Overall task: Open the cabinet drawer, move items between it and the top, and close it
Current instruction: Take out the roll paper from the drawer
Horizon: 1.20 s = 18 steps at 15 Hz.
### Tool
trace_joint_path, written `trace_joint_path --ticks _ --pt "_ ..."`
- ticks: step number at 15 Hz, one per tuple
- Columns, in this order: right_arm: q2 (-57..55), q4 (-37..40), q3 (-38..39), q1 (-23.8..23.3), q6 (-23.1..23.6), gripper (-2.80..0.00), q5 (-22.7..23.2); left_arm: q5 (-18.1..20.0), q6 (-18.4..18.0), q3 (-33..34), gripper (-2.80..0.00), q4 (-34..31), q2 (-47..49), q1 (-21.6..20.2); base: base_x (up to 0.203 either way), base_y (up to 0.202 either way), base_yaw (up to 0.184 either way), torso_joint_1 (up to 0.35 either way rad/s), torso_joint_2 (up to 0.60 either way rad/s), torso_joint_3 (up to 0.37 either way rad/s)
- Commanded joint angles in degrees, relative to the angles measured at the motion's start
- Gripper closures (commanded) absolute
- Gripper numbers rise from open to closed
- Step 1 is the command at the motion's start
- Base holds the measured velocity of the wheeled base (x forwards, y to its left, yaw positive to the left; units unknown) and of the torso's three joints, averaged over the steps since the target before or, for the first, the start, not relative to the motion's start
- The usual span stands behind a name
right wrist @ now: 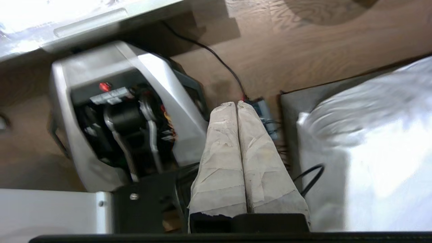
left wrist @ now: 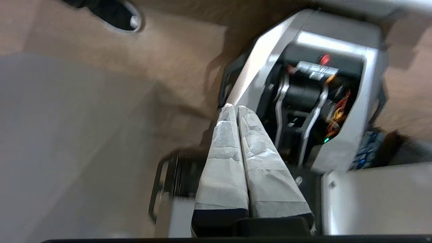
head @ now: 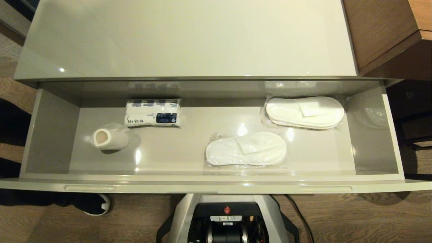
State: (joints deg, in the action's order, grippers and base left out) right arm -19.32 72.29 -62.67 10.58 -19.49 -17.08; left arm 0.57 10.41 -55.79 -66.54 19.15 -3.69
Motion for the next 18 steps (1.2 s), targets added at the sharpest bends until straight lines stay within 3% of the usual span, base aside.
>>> trace_joint_path --ticks 1,2,6,8,11,15,18 --pt "3.06 1.44 -0.73 -0.13 -3.49 0.0 0.35 -1.75 0.1 0.41 0.0 -0.23 -3.68 0.11 0.0 0.0 0.0 0.0 0.0 0.0" --pt "3.06 1.71 -1.24 -0.13 -3.45 0.0 0.64 -3.99 -0.12 0.06 0.0 -0.2 -3.91 1.26 0.0 0.0 0.0 0.0 0.0 0.0" --pt "3.07 6.86 -2.97 -0.32 -4.05 0.0 8.41 -4.36 -0.82 4.91 0.0 -0.99 -8.77 3.24 0.0 0.0 0.0 0.0 0.0 0.0" --pt "3.14 7.24 -3.79 -5.6 -3.13 0.0 13.26 -4.84 -1.58 6.78 0.0 -1.4 -11.04 3.25 0.0 0.0 0.0 0.0 0.0 0.0" --pt "8.47 5.39 0.45 -11.41 7.05 0.0 22.06 -4.91 -4.68 9.91 0.0 -1.8 -14.62 3.36 0.0 0.0 0.0 0.0 0.0 0.0" --pt "16.94 -3.55 18.75 -11.18 14.23 0.0 12.74 -5.14 -7.67 13.96 0.0 -1.5 -19.06 3.43 0.0 0.0 0.0 0.0 0.0 0.0" --pt "17.74 -5.76 21.54 -11.11 14.48 0.0 11.01 -5.49 -7.51 14.22 0.0 -1.49 -19.06 3.43 0.0 0.0 0.0 0.0 0.0 0.0"
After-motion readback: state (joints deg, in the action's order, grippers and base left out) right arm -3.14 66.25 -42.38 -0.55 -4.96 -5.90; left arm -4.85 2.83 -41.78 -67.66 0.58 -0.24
